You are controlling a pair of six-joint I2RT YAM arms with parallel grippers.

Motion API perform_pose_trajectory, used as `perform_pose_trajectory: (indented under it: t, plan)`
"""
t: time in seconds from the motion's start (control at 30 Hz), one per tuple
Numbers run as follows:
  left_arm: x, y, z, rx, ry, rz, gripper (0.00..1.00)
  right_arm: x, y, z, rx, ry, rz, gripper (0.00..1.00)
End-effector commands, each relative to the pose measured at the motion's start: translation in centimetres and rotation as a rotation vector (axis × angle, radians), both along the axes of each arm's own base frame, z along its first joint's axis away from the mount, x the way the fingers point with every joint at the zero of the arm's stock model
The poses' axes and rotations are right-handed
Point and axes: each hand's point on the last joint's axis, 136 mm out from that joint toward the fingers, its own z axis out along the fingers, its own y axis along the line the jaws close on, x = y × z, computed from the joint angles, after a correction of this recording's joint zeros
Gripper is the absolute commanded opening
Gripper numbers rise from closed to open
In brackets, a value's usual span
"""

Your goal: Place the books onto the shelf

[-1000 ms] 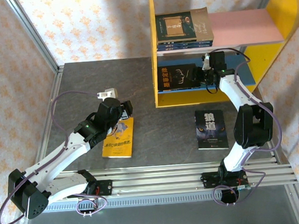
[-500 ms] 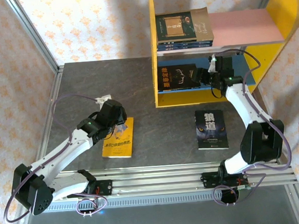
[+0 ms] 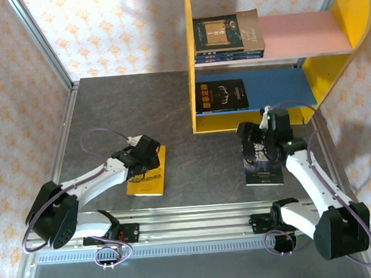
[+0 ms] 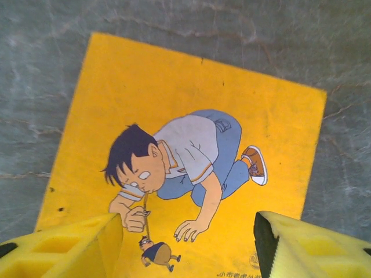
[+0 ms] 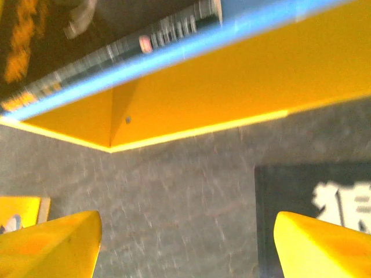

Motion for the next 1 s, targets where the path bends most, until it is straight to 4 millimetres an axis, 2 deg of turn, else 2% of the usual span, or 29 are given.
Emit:
perform_pose_trajectory:
  t: [0.0,0.17,0.33,0.43,0.6,0.87,0.97]
  plan:
    - [0.4,-1.1,-1.3,-0.063,0.011,0.009,0.64,-1.6,1.3,-2.1,0.038,0.014,-0.001,0.79]
    - [0.3,-1.9,-2.8,-0.088,0.052,-0.006,0.63,-2.4,2.3,-3.2,0.044,0.04,0.019,0.79]
    - [-0.2,-2.9,-4.3,-0.132,0.101,-0.025,0.61,-1.3,2.9,-3.2,0.048,0.035,0.023,0.79]
    - [-0.6,-4.5,-5.2,-0.194,0.116,-0.042,0.6,-0.5,3.1,-2.9,0.066,0.012,0.008,0.79]
    - [-0.9,-9.2,-5.7,-0.315,0.121,-0.097,0.58,-0.1,3.3,-3.0,0.072,0.017,0.009,0.79]
    - [-0.5,-19.4,-4.9,-0.627,0.108,-0.16,0.54,-0.7,3.6,-4.2,0.081,0.057,-0.003,0.79]
    - [-0.2,-20.7,-4.6,-0.67,0.096,-0.163,0.54,-1.1,4.0,-4.8,0.077,0.083,0.011,0.79]
